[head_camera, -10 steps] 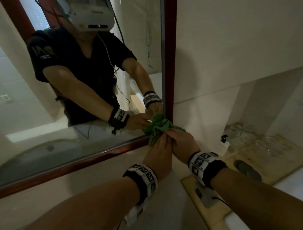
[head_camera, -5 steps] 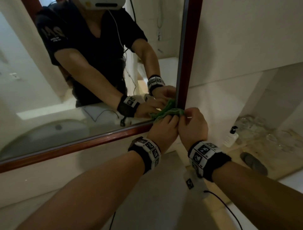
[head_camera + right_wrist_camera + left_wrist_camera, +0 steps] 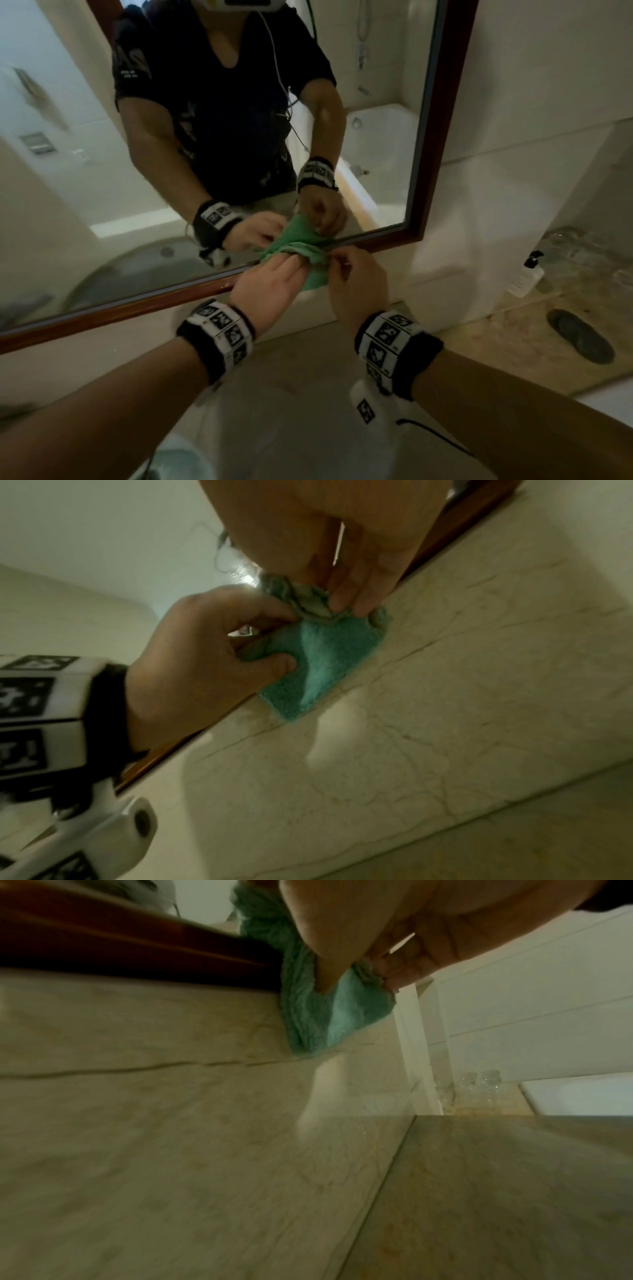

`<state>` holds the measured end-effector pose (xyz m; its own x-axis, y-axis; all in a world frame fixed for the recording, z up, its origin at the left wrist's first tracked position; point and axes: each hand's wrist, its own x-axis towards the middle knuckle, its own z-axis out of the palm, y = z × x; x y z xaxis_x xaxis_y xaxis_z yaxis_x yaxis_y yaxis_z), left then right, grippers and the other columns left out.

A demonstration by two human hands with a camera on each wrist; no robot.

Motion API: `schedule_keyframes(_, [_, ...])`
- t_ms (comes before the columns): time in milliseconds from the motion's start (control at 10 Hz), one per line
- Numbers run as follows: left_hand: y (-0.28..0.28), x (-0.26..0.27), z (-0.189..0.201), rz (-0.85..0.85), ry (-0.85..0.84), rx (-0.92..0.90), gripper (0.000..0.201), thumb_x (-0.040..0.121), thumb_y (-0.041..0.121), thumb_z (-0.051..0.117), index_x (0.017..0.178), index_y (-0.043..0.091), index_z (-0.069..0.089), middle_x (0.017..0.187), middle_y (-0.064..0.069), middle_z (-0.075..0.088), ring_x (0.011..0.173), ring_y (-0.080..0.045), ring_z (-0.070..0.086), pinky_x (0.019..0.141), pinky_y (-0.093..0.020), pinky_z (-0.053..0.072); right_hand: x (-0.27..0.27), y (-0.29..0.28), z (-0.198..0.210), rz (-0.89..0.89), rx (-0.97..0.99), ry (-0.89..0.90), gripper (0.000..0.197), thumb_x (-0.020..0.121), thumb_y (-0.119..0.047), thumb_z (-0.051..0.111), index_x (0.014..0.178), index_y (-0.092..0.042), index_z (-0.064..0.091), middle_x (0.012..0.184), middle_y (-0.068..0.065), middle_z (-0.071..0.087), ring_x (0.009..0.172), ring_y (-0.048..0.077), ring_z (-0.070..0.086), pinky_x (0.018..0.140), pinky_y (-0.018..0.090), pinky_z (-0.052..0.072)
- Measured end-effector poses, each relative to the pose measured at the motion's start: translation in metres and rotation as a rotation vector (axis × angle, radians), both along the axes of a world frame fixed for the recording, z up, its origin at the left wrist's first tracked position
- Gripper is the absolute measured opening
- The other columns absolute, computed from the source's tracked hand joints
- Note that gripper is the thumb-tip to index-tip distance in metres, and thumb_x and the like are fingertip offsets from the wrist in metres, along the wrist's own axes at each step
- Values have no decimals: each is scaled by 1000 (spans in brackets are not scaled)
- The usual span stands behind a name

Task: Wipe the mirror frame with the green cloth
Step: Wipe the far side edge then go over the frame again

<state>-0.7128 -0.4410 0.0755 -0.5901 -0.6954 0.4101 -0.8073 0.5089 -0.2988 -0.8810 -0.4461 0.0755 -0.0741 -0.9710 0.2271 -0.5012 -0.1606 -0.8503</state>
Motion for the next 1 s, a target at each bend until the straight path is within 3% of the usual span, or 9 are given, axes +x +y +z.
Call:
schedule_keyframes(200, [-9,-20,4,-25,157,4,33,91,15,42,96,3,72,95,-13,68,84,-29,64,70,-38,56,9,-6,2,-13,325,167,39,100,-31,39,88,-7,67,84,8,62,82,28,59,65,29,40])
schedule_keyframes(300, [-16,-42,4,-62,135,27,35,83,12,40,91,3,74,92,-12,69,80,-29,67,68,-37,58,15,-9,10,-49,396,153,31,102,-16,33,110,-3,60,114,15,61,108,30,58,88,36,45])
schedule_keyframes(400, [-9,-28,7,-49,110,12,39,85,11,37,99,4,73,97,-11,69,84,-27,67,69,-34,57,25,-13,3,-73,429,123,30,101,-18,36,113,-2,59,120,17,60,102,31,56,85,38,42])
schedule_keyframes(500, [1,2,7,-57,129,-3,33,90,10,41,100,3,72,100,-12,69,83,-28,66,66,-35,56,45,-7,-2,-205,466,-181,37,94,-34,49,104,-2,62,96,13,63,78,28,51,63,31,37])
schedule_keyframes(600, [19,43,3,23,125,-22,33,93,13,40,104,6,71,103,-10,68,85,-28,65,62,-34,55,74,-3,0,-271,482,-400,37,92,-36,54,110,-3,57,98,12,63,87,30,60,77,37,49])
schedule_keyframes(700, [40,97,-4,80,89,-96,38,100,16,34,112,11,70,106,-6,68,91,-25,63,70,-33,54,107,-8,-16,-267,477,-483,52,80,-49,50,106,-5,61,98,14,69,88,34,67,82,50,56])
schedule_keyframes(800, [58,140,-5,97,64,-124,34,93,16,43,116,14,68,107,-4,67,94,-23,59,74,-33,53,129,-11,-36,-147,515,-415,46,75,-51,54,89,-8,66,85,12,71,79,34,67,75,48,58])
schedule_keyframes(900, [55,130,0,127,121,-112,32,92,19,43,106,12,72,102,-5,68,90,-23,61,73,-33,50,150,8,-21,-39,502,-363,48,71,-52,52,88,-11,69,87,14,72,83,36,68,77,52,57])
schedule_keyframes(1000, [41,100,1,57,252,-37,32,91,16,43,91,6,73,93,-10,69,88,-22,60,79,-33,50,156,32,5,61,500,-253,44,90,-37,47,115,-4,62,109,17,67,100,34,65,86,46,55])
